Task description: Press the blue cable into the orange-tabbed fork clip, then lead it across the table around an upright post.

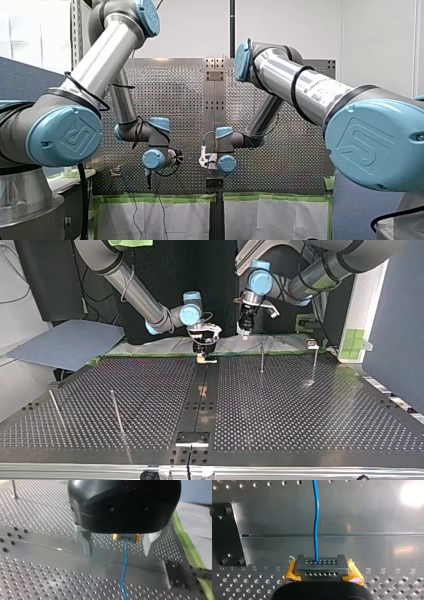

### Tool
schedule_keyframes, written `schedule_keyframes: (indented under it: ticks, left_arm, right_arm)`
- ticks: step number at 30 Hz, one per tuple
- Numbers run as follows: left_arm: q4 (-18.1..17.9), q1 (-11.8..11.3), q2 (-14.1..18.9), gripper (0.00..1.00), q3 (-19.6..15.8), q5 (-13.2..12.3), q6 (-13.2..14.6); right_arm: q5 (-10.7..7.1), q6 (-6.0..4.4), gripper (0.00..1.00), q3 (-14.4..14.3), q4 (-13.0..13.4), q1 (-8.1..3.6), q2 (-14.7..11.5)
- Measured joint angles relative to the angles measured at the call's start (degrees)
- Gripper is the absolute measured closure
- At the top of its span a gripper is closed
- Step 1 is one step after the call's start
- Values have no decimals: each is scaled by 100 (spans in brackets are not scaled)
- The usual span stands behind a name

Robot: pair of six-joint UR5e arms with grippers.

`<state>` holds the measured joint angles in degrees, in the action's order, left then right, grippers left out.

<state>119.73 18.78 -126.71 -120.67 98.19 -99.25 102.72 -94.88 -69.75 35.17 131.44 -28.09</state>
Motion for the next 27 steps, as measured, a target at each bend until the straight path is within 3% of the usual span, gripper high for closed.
schedule_keyframes:
  ticks: [10, 27]
  left_arm:
    - [111, -53, -472, 0, 455, 413, 108]
    - [356, -55, -607, 0, 1022, 491, 235]
  right_arm:
    - [-13, 10, 100, 0, -73, 6, 0]
    - [-5, 11, 100, 0, -71, -21, 1]
